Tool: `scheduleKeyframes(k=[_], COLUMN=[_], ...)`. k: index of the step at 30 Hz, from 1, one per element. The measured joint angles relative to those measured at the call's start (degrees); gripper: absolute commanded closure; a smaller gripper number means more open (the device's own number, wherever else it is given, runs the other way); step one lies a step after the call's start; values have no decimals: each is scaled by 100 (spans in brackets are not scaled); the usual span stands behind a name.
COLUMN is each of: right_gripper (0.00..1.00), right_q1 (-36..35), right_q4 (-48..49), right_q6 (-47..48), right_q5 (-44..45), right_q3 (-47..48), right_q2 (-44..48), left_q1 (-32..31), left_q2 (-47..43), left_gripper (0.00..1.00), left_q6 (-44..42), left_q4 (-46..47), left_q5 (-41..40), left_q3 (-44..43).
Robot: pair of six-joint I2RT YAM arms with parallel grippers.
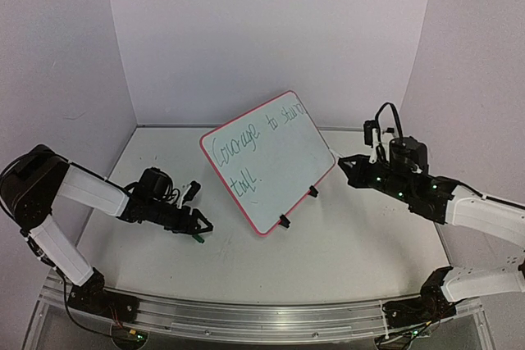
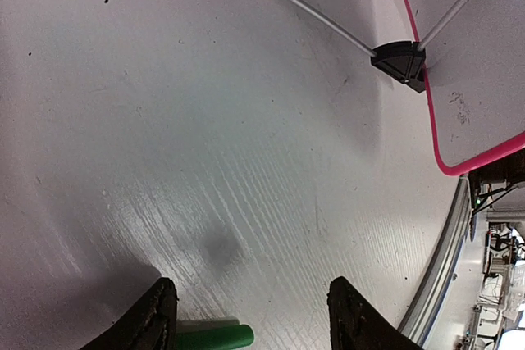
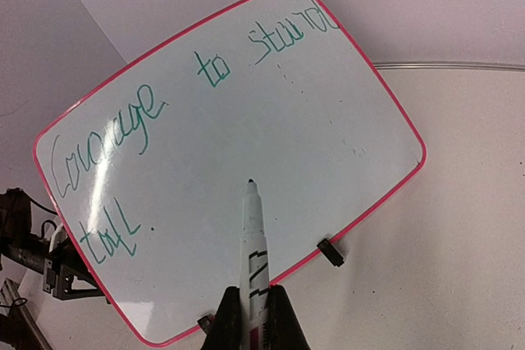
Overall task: Write a sentence on the whiteboard
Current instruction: Pick up the pen cap from the center of the board.
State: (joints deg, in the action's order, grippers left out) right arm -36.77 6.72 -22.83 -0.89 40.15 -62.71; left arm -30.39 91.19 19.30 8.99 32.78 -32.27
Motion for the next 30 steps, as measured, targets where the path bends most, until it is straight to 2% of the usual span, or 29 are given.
scheduleKeyframes(k=[18, 30], right_gripper=[100, 100], right_q1=[0, 0], right_q4=[-63, -80], right_q6=[-16, -54], right_q5=[96, 154], right_q3=[-221, -394], right_q2=[302, 509], left_q1=[-351, -675], left_q2=[-954, -1134], left_gripper=[42, 41], left_q6=[35, 38], left_q4=[-670, -901], left_q5=[-28, -761], left_q3=[546, 573])
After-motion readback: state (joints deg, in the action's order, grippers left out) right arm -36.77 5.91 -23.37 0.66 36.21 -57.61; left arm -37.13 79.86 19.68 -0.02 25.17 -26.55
